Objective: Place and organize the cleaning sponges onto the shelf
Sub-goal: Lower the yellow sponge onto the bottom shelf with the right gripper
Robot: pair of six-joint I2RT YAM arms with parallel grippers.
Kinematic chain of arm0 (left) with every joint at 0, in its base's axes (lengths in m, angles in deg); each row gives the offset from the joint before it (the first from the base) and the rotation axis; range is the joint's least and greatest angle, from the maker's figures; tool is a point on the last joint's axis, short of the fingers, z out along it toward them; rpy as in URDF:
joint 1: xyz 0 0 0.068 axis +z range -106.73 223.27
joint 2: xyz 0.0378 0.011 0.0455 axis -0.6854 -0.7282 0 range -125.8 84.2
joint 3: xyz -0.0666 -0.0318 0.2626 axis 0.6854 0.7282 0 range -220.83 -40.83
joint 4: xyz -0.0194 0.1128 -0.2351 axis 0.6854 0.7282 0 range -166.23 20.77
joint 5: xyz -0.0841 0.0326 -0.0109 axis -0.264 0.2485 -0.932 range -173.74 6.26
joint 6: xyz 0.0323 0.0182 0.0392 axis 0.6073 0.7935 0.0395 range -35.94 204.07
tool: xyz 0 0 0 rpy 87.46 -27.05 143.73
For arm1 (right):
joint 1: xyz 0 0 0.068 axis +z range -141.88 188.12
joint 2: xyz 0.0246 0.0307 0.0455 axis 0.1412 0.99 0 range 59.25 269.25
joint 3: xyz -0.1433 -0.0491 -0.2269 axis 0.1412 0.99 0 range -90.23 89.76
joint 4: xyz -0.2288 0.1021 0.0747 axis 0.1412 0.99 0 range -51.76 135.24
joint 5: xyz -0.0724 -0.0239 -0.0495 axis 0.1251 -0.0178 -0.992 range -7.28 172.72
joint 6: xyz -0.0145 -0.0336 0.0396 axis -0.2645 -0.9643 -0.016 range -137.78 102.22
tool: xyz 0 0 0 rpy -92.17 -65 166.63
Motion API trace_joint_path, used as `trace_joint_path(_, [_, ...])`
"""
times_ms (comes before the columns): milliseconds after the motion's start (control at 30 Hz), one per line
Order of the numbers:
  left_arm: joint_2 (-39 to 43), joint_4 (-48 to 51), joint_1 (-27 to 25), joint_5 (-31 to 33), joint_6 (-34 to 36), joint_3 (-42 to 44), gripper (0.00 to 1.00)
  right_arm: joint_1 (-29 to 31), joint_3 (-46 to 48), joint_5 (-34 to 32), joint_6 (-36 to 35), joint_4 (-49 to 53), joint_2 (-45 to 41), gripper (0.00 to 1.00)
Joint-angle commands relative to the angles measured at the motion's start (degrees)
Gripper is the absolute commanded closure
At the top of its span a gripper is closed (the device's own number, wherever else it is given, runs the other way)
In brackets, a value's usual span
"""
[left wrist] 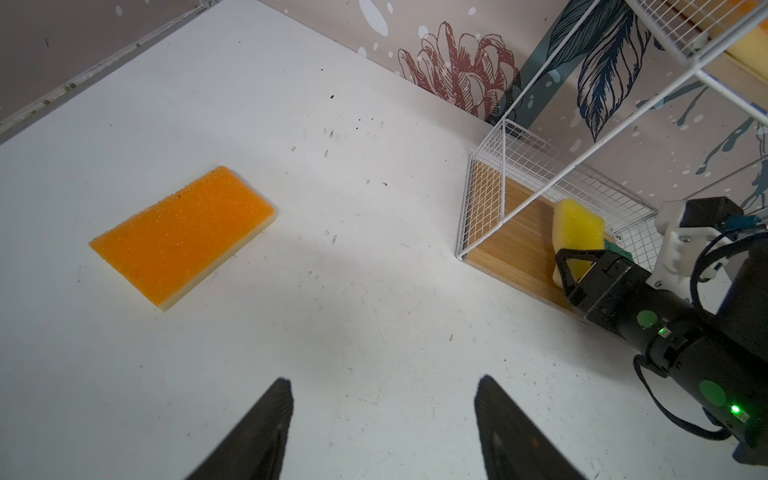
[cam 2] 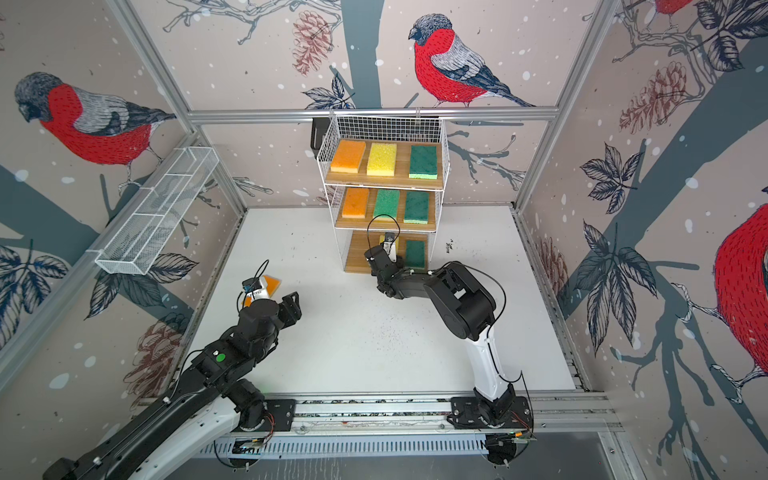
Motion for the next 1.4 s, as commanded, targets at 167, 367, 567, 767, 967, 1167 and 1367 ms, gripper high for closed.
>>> trace_joint_path(167, [-0.31,-1.2,0.07,1.12,0.93,-0.34,0.3,-0.09,-1.34,-1.33,-0.28,1.08,0.91,0.47])
trace_joint_path(367, [-0.57,-1.24,0.04,1.04,0.76,-0.33,0.3,-0.09,-0.99,-2.12,0.87,2.3,0.55,0.45])
trace_joint_path(567, [-0.6,-1.41,0.07,0.99,0.75,-0.35,0.3,-0.17,-1.07,-2.41,0.5,2.66,1.05,0.41])
trace_joint_path(767, [-1.02,-1.1,0.05,0.97,0.75,-0.87,0.3,-0.17,-1.84,-2.34,0.1,2.57,1.36,0.37])
trace_joint_path(967, [-1.53,-1.14,0.1,0.64,0.67,-1.23,0.3,-0.17,-1.39,-2.9,-0.03,2.37,0.72,0.35])
trace_joint_path(1167, [-1.8,-1.12,0.08,0.15,0.34,-1.66,0.3,-0.17,-1.22,-2.92,-0.47,2.16,0.3,0.32])
trace_joint_path(1367, [-1.53,-0.57,0.01,0.07,0.23,-1.92,0.3,-0.17,-1.16,-2.7,-0.84,1.66,-0.2,0.3])
